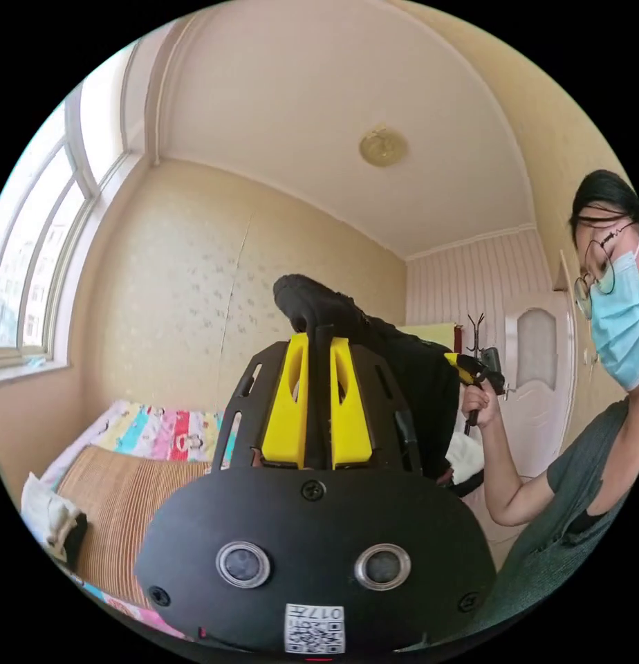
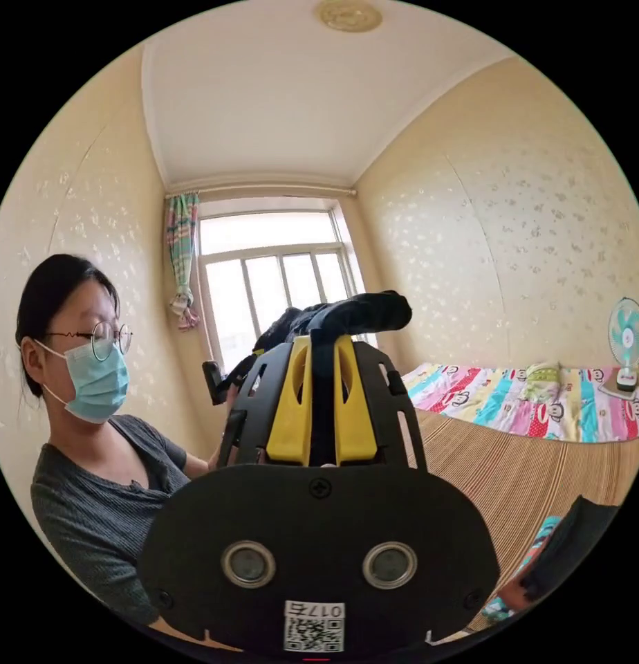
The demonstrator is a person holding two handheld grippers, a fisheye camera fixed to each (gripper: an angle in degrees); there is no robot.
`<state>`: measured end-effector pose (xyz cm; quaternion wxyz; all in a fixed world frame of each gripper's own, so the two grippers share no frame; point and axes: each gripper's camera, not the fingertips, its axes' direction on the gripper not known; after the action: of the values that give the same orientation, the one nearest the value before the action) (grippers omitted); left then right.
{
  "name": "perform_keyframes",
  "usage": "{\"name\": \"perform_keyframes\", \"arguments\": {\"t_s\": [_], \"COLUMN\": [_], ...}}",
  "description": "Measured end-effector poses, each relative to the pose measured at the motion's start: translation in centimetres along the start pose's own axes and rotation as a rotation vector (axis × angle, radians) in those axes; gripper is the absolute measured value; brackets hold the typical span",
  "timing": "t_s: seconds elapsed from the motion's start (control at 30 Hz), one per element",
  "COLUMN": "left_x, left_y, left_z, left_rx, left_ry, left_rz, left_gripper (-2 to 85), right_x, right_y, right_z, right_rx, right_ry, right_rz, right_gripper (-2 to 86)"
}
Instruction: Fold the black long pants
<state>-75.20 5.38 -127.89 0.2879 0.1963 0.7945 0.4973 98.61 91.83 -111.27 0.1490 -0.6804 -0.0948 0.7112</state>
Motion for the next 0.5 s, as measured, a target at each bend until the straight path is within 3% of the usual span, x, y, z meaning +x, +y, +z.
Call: {"name": "perform_keyframes", "arguments": {"t_s": [0.1,0.17,0.33,0.4,0.5], "left_x": [3.1,3.7,3.6,3.0,0.4], "left_y": [-5.4,-8.7,-16.2,-16.6,-14.5], "left_z": [-2.7,-3.5,-3.5,-2.8,-0.8], "left_rx": [0.148,0.189,0.179,0.168,0.145], "left_ry": [0.047,0.101,0.227,0.216,0.195], "left_rz": [0.063,0.102,0.14,0.126,0.11], "left_gripper": [5.2,5.2,5.3,5.3,5.4], "right_x": [-5.6,-8.2,-11.3,-11.6,-8.5], "right_y": [-3.4,-5.9,-11.8,-13.3,-14.2], "right_z": [-1.5,-2.7,-2.7,-1.6,1.2], "right_rx": [0.145,0.23,0.231,0.209,0.175], "right_ry": [0.003,-0.126,-0.128,-0.088,-0.213], "right_rz": [-0.09,-0.163,-0.229,-0.2,-0.099], "right_gripper": [3.4,3.8,4.6,4.8,5.0]}}
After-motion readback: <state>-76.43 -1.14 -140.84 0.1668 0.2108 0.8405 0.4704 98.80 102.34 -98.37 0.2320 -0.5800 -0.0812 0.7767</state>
